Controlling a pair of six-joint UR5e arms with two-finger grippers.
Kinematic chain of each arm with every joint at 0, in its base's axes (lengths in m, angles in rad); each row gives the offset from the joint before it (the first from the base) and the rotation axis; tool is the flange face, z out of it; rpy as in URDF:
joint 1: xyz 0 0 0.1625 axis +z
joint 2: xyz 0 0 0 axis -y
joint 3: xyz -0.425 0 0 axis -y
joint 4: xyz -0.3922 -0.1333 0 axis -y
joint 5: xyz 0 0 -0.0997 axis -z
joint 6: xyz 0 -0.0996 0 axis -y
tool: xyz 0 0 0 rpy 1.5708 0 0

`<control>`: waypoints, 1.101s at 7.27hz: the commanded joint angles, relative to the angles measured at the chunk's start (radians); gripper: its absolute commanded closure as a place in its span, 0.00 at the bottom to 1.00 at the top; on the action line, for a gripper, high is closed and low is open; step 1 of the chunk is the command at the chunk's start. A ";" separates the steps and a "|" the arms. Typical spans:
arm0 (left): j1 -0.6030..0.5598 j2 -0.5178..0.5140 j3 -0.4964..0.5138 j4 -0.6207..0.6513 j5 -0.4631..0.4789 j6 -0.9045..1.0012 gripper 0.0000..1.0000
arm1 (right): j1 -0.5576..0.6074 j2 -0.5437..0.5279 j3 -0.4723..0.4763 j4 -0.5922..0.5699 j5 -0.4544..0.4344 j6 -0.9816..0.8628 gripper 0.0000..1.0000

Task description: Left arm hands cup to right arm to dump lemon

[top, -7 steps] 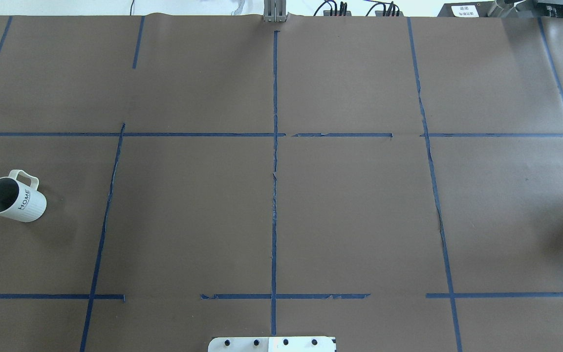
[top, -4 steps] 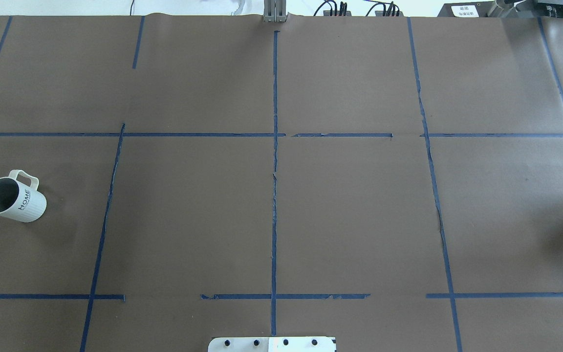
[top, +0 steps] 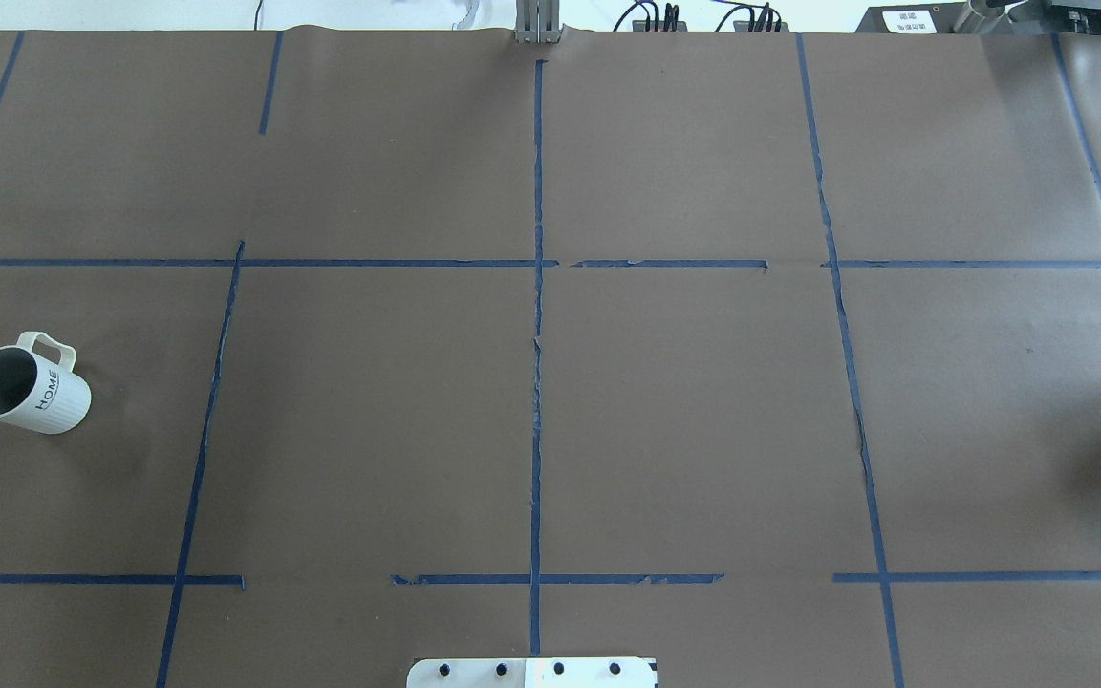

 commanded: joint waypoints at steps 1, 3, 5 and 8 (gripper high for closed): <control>0.000 0.003 0.005 -0.002 0.000 0.005 0.00 | 0.000 0.004 0.000 0.000 0.001 0.002 0.00; -0.002 0.012 -0.013 -0.005 0.002 0.008 0.00 | -0.002 0.008 0.000 0.001 0.001 0.002 0.00; -0.002 0.012 -0.016 -0.034 0.003 0.012 0.00 | -0.005 0.019 -0.005 0.001 -0.002 0.002 0.00; 0.000 0.011 -0.014 -0.043 0.002 0.009 0.00 | -0.006 0.105 -0.091 0.000 0.000 0.015 0.00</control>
